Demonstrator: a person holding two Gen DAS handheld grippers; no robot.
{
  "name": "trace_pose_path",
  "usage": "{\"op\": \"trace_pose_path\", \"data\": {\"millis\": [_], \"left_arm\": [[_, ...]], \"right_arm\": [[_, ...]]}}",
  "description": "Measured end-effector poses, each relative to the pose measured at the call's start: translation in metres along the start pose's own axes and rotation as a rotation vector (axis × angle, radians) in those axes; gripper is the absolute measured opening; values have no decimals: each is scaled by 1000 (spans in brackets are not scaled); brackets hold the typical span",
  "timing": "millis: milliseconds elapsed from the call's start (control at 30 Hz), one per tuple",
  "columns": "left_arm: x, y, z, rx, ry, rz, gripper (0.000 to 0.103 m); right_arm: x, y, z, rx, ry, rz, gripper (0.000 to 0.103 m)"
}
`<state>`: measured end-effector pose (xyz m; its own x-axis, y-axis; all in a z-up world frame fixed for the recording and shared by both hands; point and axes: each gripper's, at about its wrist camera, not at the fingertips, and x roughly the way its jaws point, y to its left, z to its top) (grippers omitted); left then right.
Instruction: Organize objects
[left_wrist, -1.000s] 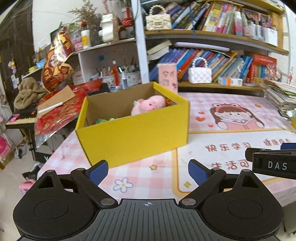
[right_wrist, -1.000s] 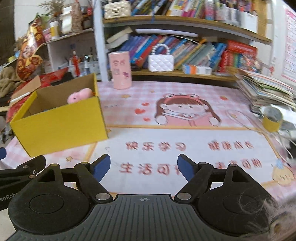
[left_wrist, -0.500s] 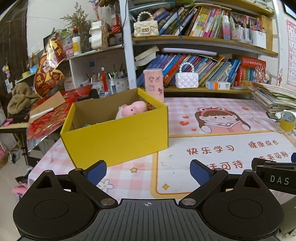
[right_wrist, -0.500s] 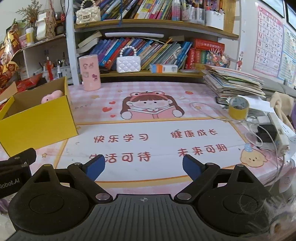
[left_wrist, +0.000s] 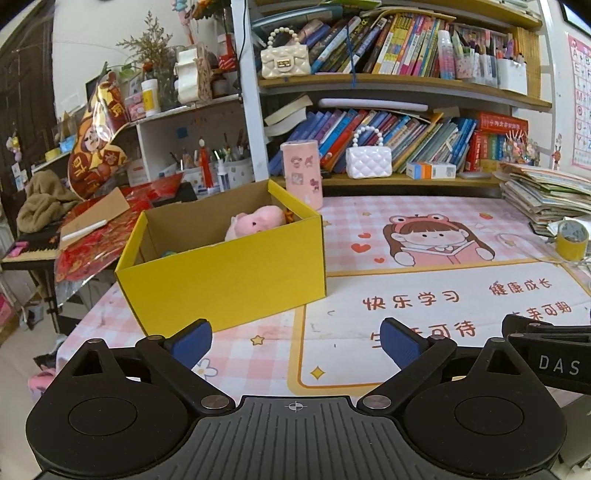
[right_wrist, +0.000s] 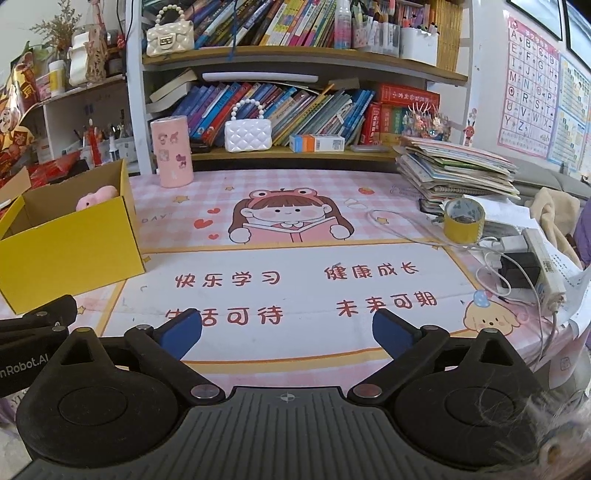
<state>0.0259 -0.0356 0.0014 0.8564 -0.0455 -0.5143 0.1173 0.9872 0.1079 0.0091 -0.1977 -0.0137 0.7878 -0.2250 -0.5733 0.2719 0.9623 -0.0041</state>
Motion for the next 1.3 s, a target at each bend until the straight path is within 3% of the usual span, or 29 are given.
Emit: {"op": "trace_pose_path", "data": {"millis": [1300], "left_arm": [[0,-2,-4,-2,22,23,102]], "right_arm": [[1,2,-2,-30,16,-2,100]]}}
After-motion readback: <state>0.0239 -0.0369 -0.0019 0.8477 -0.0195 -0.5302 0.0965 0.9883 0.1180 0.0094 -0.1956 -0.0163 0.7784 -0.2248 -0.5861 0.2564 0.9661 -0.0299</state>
